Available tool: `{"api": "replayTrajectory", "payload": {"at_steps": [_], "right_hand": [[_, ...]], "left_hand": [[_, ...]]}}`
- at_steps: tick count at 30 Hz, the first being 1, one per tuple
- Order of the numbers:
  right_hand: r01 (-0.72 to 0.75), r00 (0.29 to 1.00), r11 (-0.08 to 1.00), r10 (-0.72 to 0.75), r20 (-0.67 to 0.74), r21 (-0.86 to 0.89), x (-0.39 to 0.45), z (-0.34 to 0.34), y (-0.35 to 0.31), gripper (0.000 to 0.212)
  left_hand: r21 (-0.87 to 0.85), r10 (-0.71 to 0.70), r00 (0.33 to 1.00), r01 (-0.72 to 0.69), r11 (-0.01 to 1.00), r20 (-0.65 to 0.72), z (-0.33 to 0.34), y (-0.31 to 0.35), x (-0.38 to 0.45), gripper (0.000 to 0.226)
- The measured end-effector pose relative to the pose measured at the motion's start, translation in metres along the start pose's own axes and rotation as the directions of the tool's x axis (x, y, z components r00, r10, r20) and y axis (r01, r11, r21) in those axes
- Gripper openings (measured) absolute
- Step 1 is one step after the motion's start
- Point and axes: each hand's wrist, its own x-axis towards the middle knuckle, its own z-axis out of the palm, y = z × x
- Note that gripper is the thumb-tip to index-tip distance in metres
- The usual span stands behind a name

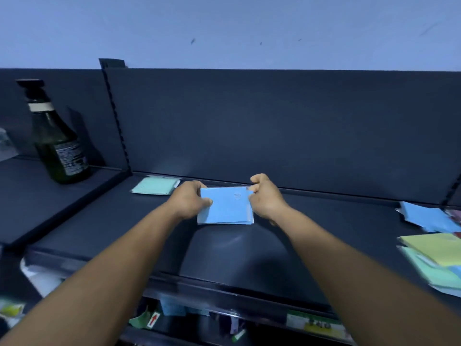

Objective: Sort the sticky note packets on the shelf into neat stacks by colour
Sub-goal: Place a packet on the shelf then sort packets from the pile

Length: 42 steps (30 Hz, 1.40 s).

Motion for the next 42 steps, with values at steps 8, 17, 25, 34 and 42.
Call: {"api": "replayTrajectory", "payload": {"at_steps": [8,17,25,34,42], "right_hand": [[0.035,0.969,0.891,0.081,0.235,-0.453,0.008,0.039,-0.024,0.051],[0.131,0.95,0.775,0.079,0.301,-0.618,0.023,0.05,-0.035,0.044],[0.193,0.961,0.796,-0.034,0.276,-0.573,0.053,0.075,-0.029,0.04],[0.135,0.984,0.818,-0.044,0.173,-0.559,0.069,0.09,-0.024,0.018],[0.167,0.982,0.732,-0.066,0.176,-0.661,0.04,0.059,-0.033,0.069]], "left_hand": [[0.13,-0.003,1.0,0.004,0.992,-0.006,-0.012,-0.034,0.03,0.055],[0.575,0.07,0.92,-0.299,0.761,0.386,-0.022,-0.046,0.037,0.082],[0.593,0.153,0.96,-0.265,0.76,0.233,-0.017,-0.059,0.066,0.038],[0.663,0.107,0.969,-0.232,0.712,0.225,-0.017,-0.056,0.08,0.024],[0.643,0.231,0.944,-0.329,0.692,0.234,-0.012,-0.023,0.06,0.055]]}}
